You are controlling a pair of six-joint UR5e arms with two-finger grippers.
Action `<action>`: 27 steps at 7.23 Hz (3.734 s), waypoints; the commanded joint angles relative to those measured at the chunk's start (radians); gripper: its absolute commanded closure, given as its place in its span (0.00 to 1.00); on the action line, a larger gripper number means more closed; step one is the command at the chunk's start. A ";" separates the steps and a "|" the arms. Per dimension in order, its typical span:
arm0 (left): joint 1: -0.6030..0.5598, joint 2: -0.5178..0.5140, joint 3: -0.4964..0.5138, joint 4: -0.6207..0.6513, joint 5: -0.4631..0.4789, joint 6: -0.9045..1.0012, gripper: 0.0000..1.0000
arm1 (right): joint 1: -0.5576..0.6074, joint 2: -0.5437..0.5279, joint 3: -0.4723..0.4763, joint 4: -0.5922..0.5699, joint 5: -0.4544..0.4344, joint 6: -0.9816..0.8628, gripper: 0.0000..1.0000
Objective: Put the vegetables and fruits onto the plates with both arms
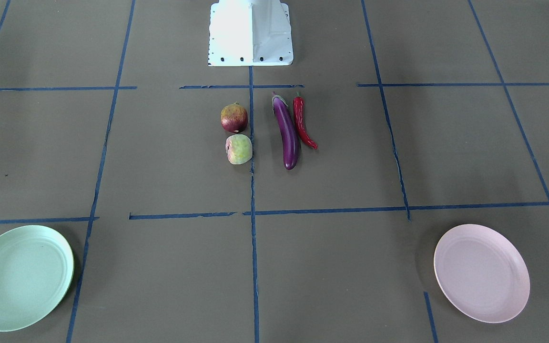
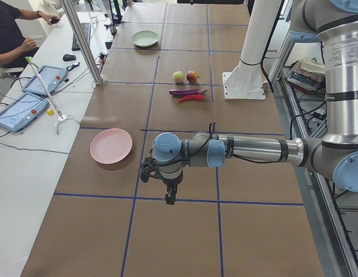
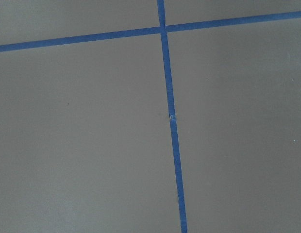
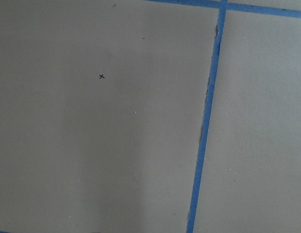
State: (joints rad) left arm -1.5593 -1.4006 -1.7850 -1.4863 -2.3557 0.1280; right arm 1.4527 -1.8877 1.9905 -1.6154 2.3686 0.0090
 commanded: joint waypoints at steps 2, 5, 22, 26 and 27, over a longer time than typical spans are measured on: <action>0.004 0.011 -0.011 -0.002 0.003 -0.005 0.00 | 0.000 0.001 0.002 0.002 0.000 0.002 0.00; 0.004 0.012 -0.016 -0.012 -0.003 -0.005 0.00 | -0.002 0.005 0.007 0.002 0.004 -0.007 0.00; 0.010 0.014 -0.019 -0.127 -0.014 -0.002 0.00 | -0.767 0.574 0.041 0.321 -0.093 1.295 0.00; 0.013 0.008 -0.022 -0.130 -0.014 -0.002 0.00 | -1.027 0.916 -0.099 0.031 -0.496 1.343 0.01; 0.016 0.008 -0.022 -0.152 -0.014 -0.005 0.00 | -1.073 0.935 -0.142 0.028 -0.616 1.339 0.01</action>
State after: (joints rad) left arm -1.5462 -1.3922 -1.8060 -1.6212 -2.3700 0.1249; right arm 0.4353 -0.9996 1.9023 -1.5540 1.8798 1.3532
